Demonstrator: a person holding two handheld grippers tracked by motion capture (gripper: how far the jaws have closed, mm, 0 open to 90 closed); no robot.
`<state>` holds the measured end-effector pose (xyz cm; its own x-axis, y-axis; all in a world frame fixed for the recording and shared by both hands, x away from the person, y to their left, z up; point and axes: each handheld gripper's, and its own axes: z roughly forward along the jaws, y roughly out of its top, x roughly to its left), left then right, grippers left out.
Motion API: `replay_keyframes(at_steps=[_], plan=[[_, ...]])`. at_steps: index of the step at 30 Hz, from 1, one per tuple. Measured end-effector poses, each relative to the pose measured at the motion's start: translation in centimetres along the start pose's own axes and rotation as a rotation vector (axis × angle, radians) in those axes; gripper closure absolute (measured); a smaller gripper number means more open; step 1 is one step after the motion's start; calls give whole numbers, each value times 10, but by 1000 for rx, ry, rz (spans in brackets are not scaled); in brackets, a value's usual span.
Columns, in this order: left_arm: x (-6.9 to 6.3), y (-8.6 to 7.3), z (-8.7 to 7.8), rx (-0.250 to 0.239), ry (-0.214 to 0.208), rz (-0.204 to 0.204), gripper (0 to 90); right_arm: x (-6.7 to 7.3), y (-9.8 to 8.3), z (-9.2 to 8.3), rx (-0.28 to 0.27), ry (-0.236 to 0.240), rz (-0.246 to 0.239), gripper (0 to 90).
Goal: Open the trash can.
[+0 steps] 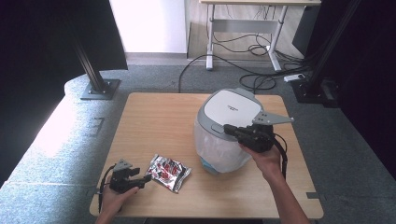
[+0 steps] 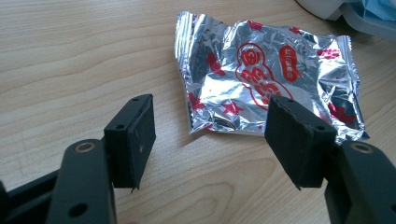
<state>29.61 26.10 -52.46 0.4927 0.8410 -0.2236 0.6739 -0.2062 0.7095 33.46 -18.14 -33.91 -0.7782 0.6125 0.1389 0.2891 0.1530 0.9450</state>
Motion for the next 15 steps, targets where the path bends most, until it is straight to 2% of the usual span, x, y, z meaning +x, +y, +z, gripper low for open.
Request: replay_keyframes(at_steps=[6,15], plan=[[-1,0,0,3,4,3,339,2,2,8,10,8,1,897],[0,0,1,9,4,3,339,2,1,13,30,-16,2,898]])
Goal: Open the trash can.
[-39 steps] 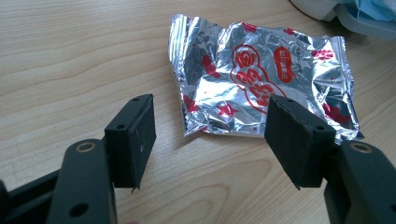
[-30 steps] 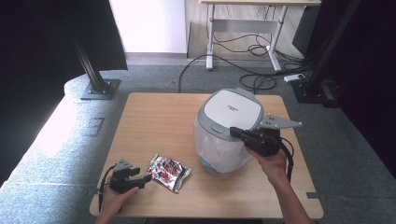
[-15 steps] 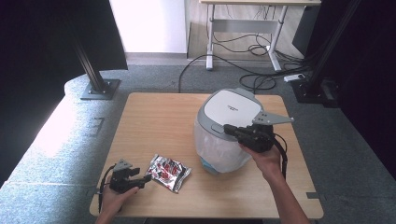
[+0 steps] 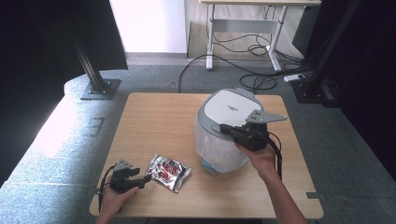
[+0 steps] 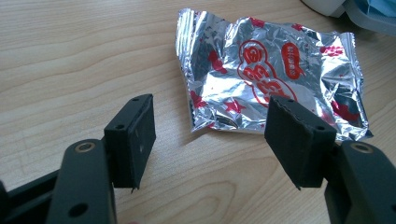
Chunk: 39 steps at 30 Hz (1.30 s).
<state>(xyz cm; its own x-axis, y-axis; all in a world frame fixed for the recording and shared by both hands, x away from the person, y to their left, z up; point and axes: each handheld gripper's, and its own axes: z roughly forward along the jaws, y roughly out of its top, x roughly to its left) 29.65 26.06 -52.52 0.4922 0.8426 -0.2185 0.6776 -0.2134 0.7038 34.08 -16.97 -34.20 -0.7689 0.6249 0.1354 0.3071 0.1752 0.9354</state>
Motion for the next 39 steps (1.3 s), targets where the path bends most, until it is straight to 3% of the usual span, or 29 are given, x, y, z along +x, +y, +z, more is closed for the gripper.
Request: replay_keyframes(at_steps=[9,31,39], plan=[[0,0,1,6,-1,2,340,4,0,2,16,-10,-18,898],[0,0,0,8,14,-8,333,2,-2,2,12,13,1,898],[0,0,0,8,13,-7,333,1,-1,-7,-27,-7,-5,898]])
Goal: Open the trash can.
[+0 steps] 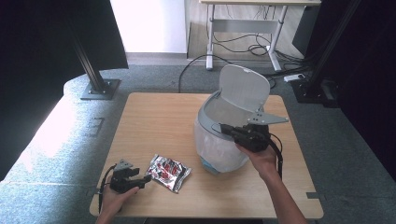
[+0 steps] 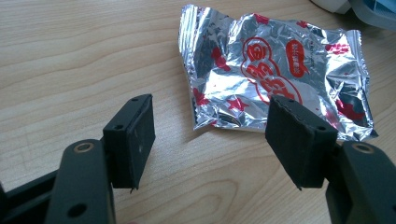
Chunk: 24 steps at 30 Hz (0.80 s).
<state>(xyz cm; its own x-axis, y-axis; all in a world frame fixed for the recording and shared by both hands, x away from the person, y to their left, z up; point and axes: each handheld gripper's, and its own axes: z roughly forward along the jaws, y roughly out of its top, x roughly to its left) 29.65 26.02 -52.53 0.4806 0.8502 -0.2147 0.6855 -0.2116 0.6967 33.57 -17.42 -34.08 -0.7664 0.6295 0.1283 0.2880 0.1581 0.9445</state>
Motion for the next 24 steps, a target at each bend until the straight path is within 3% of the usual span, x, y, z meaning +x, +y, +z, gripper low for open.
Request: replay_keyframes(at_steps=[11,24], plan=[[0,-1,-1,-3,1,-1,333,-6,-10,-35,-25,-74,-16,897],[1,-2,1,-3,13,9,334,-14,-40,-82,-114,-176,-64,859]])
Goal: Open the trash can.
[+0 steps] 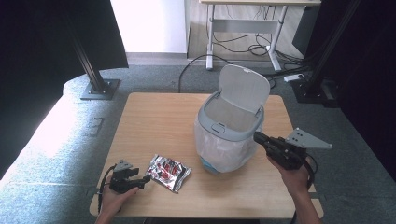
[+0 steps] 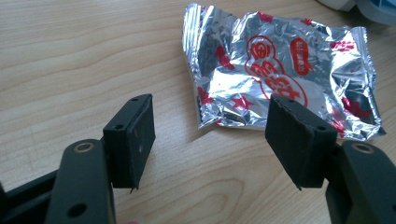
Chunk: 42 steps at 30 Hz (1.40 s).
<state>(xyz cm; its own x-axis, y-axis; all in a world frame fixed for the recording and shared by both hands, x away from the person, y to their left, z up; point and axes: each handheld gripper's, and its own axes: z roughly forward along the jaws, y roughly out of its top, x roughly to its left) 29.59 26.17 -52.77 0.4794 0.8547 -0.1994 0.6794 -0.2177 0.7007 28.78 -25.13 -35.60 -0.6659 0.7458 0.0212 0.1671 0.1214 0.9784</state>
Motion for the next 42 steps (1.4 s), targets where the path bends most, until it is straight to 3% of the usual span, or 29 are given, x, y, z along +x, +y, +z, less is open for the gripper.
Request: replay_keyframes(at_steps=[7,10,18,22,27,33,42], plan=[[-3,0,-1,-8,10,3,334,-6,-26,-12,-7,-10,33,824],[-4,1,-1,-10,9,8,334,-6,-34,-15,5,-26,26,809],[-6,0,0,-4,13,19,333,-14,-66,-25,17,-57,59,682],[-6,-1,0,-1,14,22,333,-17,-82,-21,68,-91,75,559],[-7,-1,0,0,15,23,332,-22,-108,-11,146,-117,86,488],[-4,-2,-1,-2,20,21,332,-30,-136,-4,204,-117,132,476],[-5,-2,-2,-4,16,19,332,-36,-150,-2,232,-127,134,471]])
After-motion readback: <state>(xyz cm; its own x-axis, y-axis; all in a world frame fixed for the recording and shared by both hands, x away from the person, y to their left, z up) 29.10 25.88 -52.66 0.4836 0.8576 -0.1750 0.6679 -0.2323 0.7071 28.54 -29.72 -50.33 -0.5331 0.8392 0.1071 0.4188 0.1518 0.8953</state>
